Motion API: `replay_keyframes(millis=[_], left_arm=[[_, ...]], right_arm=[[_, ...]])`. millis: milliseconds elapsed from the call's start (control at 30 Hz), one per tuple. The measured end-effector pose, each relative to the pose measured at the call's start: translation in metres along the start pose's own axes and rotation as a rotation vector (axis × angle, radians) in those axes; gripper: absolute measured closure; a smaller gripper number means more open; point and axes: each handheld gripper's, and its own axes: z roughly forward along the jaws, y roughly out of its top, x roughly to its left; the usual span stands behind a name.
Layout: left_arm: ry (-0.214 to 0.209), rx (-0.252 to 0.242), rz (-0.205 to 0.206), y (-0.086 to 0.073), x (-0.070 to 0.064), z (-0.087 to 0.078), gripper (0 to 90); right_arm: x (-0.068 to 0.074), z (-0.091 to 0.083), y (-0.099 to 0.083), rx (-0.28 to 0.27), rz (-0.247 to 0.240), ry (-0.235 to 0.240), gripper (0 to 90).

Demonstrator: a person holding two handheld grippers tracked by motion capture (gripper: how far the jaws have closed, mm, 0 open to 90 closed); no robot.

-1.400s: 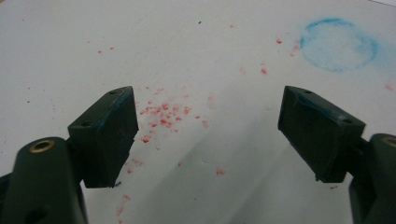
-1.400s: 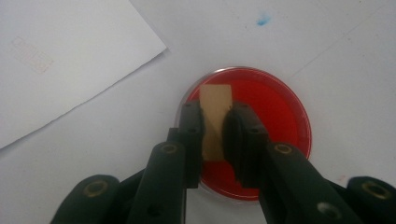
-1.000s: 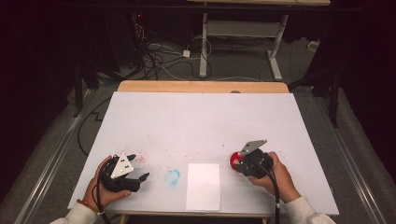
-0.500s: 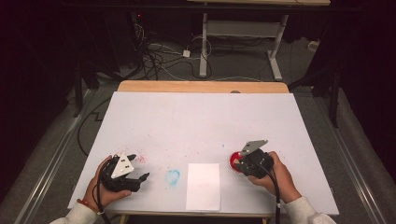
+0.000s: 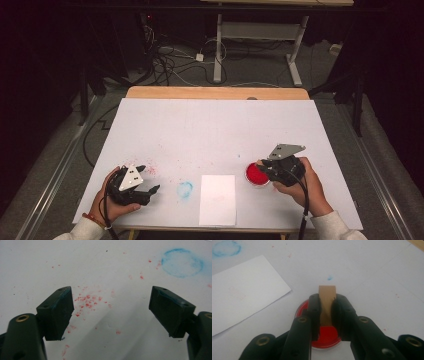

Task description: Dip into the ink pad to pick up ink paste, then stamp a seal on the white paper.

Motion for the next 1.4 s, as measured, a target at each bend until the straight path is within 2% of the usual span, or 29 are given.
replay_keyframes(millis=[467, 867, 1133, 1400], left_arm=[[-0.005, -0.01, -0.018, -0.003, 0.003, 0.0, 19.2], [-0.014, 0.004, -0.005, -0.003, 0.002, 0.002, 19.2], [-0.006, 0.005, -0.011, -0.004, 0.002, 0.001, 19.2], [0.003, 0.005, -0.006, -0.004, 0.0, 0.0, 19.2]], right_arm=[[-0.013, -0.016, 0.003, -0.063, 0.028, -0.03, 76.4], [-0.017, -0.025, 0.002, -0.096, 0.044, -0.053, 76.4], [-0.014, -0.031, 0.008, -0.128, 0.04, -0.044, 76.4], [-0.004, -0.034, 0.013, -0.16, 0.025, -0.02, 76.4]])
